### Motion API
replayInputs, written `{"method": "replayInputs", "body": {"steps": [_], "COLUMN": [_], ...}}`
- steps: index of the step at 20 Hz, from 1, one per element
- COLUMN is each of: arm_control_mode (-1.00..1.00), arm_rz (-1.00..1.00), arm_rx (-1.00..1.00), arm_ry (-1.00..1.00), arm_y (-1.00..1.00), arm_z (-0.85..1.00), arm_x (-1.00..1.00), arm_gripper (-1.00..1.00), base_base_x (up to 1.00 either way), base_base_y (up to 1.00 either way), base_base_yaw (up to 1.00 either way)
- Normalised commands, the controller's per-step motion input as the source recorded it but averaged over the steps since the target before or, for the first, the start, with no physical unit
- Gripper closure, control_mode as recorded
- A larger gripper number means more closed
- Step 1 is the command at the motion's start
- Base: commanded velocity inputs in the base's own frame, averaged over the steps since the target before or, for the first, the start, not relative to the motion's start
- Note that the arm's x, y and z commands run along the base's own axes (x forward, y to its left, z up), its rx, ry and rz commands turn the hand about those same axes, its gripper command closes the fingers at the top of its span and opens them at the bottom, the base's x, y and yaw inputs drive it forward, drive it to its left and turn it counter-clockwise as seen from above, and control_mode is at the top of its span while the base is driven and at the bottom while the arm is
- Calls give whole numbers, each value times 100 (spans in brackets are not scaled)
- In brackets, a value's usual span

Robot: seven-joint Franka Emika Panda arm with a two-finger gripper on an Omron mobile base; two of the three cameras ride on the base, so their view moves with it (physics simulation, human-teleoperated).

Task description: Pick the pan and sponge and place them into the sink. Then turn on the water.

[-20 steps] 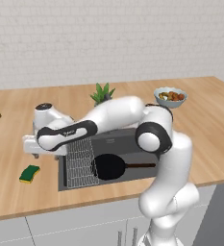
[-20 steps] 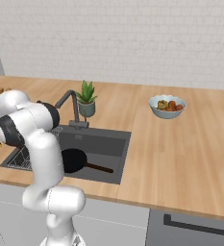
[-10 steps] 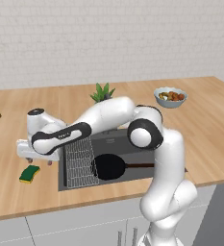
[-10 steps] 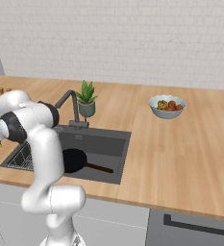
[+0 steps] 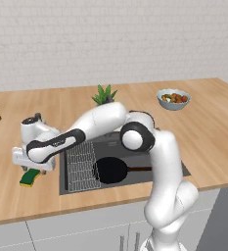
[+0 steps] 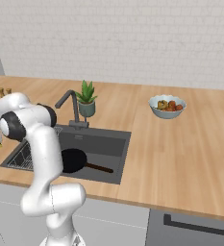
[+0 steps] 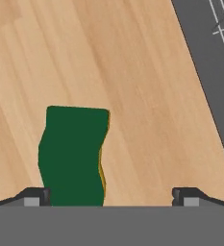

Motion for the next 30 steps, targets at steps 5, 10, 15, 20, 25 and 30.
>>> {"method": "replayInputs", "body": {"steps": [5, 10, 15, 20, 25, 30], "arm_control_mode": [-100, -100, -100, -100, -100, -100], "arm_rz": [-7, -5, -3, -1, 0, 0], "arm_rx": [0, 0, 0, 0, 0, 0], "arm_ry": [1, 0, 0, 0, 0, -1], "arm_y": [17, 15, 6, 0, 2, 1], "arm_z": [-24, -21, -24, -29, -32, -34], "arm_x": [10, 7, 2, 0, 0, 0], "arm_gripper": [-100, -100, -100, -100, -100, -100], "base_base_x": [0, 0, 0, 0, 0, 0], "base_base_y": [0, 0, 0, 0, 0, 0], "base_base_yaw": [0, 0, 0, 0, 0, 0]}}
